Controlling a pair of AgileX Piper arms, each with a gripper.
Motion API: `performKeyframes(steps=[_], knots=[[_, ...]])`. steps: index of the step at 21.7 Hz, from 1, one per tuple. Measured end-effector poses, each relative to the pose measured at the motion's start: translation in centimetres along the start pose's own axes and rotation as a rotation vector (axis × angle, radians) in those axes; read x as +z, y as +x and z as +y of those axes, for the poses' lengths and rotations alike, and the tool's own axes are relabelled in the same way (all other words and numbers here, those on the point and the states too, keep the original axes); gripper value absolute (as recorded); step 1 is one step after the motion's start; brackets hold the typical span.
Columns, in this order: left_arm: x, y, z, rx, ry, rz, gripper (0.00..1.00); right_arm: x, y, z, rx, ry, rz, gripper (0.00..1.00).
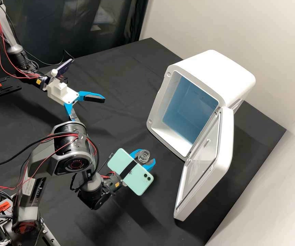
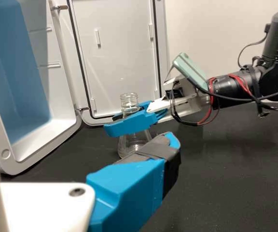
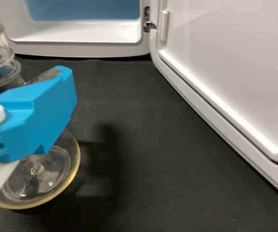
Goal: Take the flask out of the incubator
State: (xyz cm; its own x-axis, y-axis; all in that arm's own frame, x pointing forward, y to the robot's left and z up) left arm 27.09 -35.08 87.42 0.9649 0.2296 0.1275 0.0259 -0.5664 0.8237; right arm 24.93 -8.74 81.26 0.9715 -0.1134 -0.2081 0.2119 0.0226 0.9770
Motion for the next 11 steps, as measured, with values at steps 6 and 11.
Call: performKeyframes(steps=[6,11], knots=[[0.05,-0.12,0.40,0.014,0.003,-0.002,1.00,-0.31,-0.01,-0.55,-0.008,-0.020,0.030,0.00],[0.05,-0.23,0.27,0.008,0.002,-0.001,1.00,-0.29,0.00,-0.56,-0.009,-0.020,0.030,1.00]])
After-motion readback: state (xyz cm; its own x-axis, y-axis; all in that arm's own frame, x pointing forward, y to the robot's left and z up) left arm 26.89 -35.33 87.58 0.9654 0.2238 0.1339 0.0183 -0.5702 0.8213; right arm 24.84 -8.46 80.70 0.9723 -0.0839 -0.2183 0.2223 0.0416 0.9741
